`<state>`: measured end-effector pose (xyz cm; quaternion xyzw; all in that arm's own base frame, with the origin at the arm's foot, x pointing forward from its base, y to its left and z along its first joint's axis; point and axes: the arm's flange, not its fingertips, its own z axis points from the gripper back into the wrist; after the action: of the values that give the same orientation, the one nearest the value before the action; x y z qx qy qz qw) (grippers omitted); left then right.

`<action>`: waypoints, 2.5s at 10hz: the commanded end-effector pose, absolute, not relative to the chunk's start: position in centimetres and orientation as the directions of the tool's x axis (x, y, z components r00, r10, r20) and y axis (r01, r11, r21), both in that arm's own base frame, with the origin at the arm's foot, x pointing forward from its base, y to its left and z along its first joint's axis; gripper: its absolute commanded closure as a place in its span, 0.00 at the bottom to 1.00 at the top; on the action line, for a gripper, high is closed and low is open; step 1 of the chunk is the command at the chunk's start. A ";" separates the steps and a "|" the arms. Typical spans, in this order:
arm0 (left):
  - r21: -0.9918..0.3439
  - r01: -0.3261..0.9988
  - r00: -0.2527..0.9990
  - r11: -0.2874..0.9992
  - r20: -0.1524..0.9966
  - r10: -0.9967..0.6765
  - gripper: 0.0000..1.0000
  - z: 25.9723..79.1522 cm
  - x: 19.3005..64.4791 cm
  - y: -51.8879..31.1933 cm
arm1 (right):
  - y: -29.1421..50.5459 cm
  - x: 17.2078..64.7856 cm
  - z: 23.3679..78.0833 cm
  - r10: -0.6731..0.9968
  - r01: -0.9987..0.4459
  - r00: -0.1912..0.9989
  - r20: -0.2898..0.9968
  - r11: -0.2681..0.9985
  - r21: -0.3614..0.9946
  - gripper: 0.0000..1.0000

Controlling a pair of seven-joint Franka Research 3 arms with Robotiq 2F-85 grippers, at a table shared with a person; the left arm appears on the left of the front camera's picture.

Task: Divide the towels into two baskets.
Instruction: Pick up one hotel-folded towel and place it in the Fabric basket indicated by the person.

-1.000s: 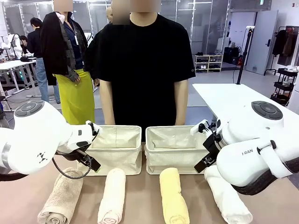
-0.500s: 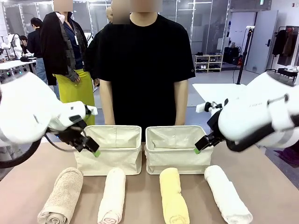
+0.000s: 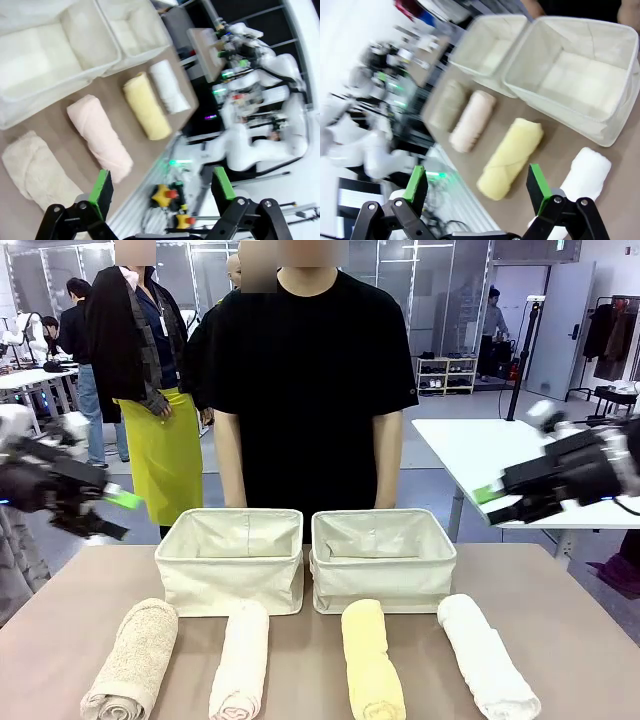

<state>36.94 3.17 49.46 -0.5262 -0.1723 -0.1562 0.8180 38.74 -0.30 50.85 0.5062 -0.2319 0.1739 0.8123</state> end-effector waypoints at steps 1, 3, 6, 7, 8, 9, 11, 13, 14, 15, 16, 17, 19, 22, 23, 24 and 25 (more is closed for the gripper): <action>-0.879 0.388 0.918 0.277 0.395 -0.033 0.00 48.5 37.2 8.2 | -5.7 39.0 49.8 -0.039 -0.418 0.891 0.452 0.319 0.851 0.00; -0.890 0.391 0.914 0.234 0.404 0.012 0.00 48.0 34.7 16.0 | -14.7 37.4 48.3 -0.161 -0.345 0.903 0.399 0.281 0.895 0.00; -0.929 0.271 0.911 0.253 0.332 0.243 0.00 46.2 31.2 26.8 | -25.2 32.8 47.0 -0.420 -0.175 0.854 0.308 0.325 0.929 0.00; -0.933 0.254 0.899 0.256 0.325 0.293 0.00 45.8 29.9 28.9 | -27.4 31.3 46.7 -0.460 -0.137 0.839 0.291 0.339 0.931 0.00; -0.930 0.255 0.878 0.265 0.338 0.339 0.00 46.0 28.3 30.6 | -29.0 29.9 47.0 -0.484 -0.122 0.826 0.288 0.345 0.931 0.00; -0.929 0.255 0.862 0.269 0.345 0.371 0.00 46.1 27.4 31.7 | -29.6 29.0 47.4 -0.499 -0.125 0.812 0.301 0.355 0.926 0.00; -0.926 0.246 0.853 0.287 0.347 0.391 0.00 46.7 26.8 32.1 | -30.0 28.4 48.1 -0.511 -0.126 0.800 0.315 0.370 0.920 0.00; -0.904 0.261 0.863 0.339 0.376 0.338 0.00 47.2 27.7 30.8 | -29.7 28.9 48.1 -0.519 -0.105 0.796 0.312 0.390 0.915 0.00; -0.928 0.225 0.858 0.297 0.333 0.391 0.00 46.3 26.5 32.5 | -30.7 28.3 47.4 -0.506 -0.133 0.797 0.329 0.385 0.913 0.00; -0.928 0.225 0.858 0.297 0.333 0.391 0.00 46.3 26.5 32.5 | -30.7 28.3 47.4 -0.506 -0.133 0.797 0.329 0.385 0.913 0.00; -0.928 0.225 0.858 0.297 0.333 0.391 0.00 46.3 26.5 32.5 | -30.7 28.3 47.4 -0.506 -0.133 0.797 0.329 0.385 0.913 0.00; -0.928 0.225 0.858 0.297 0.333 0.391 0.00 46.3 26.5 32.5 | -30.7 28.3 47.4 -0.506 -0.133 0.797 0.329 0.385 0.913 0.00; -0.928 0.225 0.858 0.297 0.333 0.391 0.00 46.3 26.5 32.5 | -30.7 28.3 47.4 -0.506 -0.133 0.797 0.329 0.385 0.913 0.00; -0.928 0.225 0.858 0.297 0.333 0.391 0.00 46.3 26.5 32.5 | -30.7 28.3 47.4 -0.506 -0.133 0.797 0.329 0.385 0.913 0.00; -0.928 0.225 0.858 0.297 0.333 0.391 0.00 46.3 26.5 32.5 | -30.7 28.3 47.4 -0.506 -0.133 0.797 0.329 0.385 0.913 0.00; -0.928 0.225 0.858 0.297 0.333 0.391 0.00 46.3 26.5 32.5 | -30.7 28.3 47.4 -0.506 -0.133 0.797 0.329 0.385 0.913 0.00; -0.928 0.225 0.858 0.297 0.333 0.391 0.00 46.3 26.5 32.5 | -30.7 28.3 47.4 -0.506 -0.133 0.797 0.329 0.385 0.913 0.00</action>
<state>26.70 32.36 46.20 -0.5883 -0.2577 0.0556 0.7644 28.51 -30.63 47.24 0.5389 -0.2922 -0.1231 0.7804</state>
